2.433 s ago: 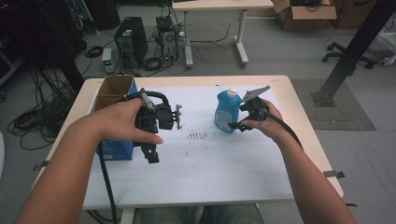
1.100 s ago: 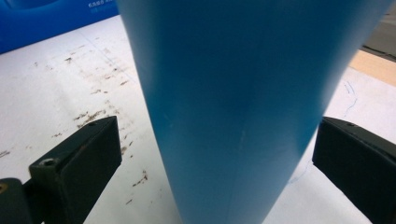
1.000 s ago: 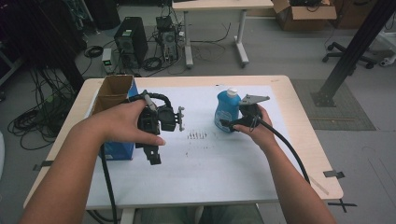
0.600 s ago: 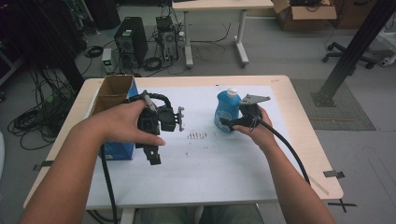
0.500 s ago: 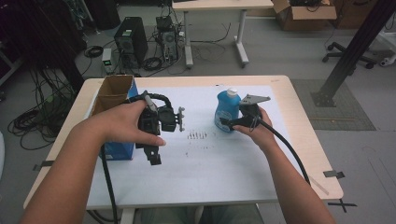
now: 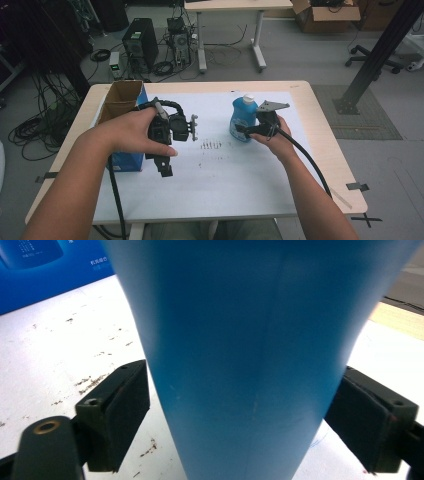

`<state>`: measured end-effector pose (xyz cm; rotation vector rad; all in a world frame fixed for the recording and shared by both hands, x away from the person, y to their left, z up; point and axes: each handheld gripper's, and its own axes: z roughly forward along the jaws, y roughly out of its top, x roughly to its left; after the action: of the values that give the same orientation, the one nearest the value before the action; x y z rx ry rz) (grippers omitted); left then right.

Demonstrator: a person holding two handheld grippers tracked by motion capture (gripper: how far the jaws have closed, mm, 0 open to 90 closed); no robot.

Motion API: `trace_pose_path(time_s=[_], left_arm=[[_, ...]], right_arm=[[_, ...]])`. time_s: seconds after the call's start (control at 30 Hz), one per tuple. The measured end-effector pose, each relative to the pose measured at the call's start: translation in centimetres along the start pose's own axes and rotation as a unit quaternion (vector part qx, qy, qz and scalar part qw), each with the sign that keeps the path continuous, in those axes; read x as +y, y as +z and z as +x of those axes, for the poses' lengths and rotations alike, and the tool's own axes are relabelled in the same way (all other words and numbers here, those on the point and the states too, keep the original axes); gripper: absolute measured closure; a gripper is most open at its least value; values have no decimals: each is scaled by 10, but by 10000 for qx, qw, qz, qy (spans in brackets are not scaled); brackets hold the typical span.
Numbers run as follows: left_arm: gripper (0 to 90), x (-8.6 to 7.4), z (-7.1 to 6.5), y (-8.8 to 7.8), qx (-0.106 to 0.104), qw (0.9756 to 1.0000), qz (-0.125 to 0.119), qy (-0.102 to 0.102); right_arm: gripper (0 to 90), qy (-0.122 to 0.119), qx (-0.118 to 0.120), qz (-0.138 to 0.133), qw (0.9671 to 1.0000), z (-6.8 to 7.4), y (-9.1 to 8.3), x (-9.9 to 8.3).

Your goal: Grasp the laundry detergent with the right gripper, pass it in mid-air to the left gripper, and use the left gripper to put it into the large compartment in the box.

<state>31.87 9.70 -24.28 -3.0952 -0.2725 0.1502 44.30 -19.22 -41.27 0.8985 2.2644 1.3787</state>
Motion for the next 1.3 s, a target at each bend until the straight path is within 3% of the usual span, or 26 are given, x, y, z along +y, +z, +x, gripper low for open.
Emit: trace_pose_path(time_s=[1.3], left_arm=[[56,2,1,2,-30,10000,24,-24]], right_arm=[[371,-38,8,-44,10000,2,5,-1]])
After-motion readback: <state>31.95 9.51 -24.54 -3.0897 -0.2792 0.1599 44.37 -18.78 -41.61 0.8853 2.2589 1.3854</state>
